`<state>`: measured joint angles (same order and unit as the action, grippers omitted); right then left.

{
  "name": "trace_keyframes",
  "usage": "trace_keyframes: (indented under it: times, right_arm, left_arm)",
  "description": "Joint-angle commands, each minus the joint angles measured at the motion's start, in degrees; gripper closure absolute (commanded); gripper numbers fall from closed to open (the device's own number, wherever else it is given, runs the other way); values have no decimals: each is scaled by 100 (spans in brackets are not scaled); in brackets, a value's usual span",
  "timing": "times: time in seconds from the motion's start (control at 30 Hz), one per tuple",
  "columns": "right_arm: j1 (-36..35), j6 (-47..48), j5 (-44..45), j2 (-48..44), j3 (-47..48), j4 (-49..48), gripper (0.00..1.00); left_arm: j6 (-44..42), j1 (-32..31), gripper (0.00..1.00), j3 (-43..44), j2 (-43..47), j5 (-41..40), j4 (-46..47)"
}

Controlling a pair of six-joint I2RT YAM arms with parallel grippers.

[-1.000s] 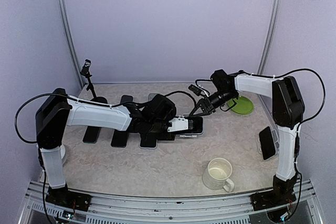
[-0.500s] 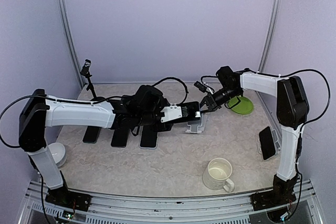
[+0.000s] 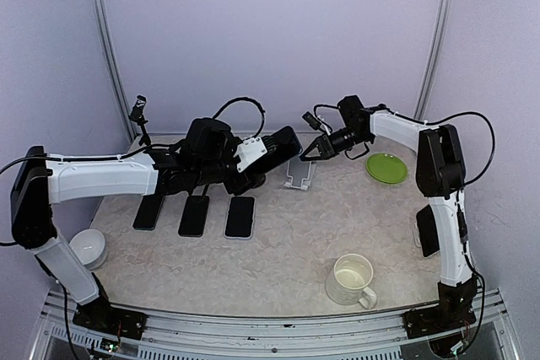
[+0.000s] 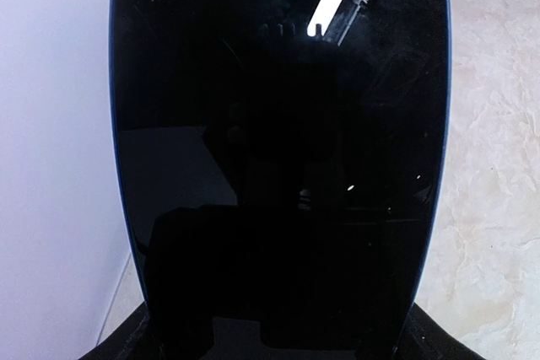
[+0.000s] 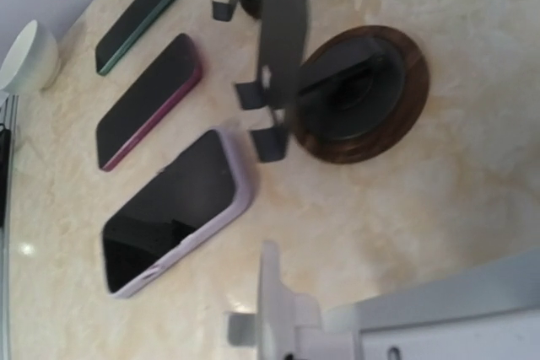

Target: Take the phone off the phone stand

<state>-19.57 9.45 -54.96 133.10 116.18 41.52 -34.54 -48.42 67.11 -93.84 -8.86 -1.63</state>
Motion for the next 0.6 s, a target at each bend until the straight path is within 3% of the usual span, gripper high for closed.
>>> trace_keyframes:
  times: [0.0, 0.57]
  right_arm:
    - [118, 269, -529, 595, 659, 216, 100]
    - [283, -79, -831, 1665, 1668, -400, 100]
  left_arm:
    - [777, 57, 68, 63, 261, 146, 352]
    - [1932, 298, 69, 130, 106, 175, 143]
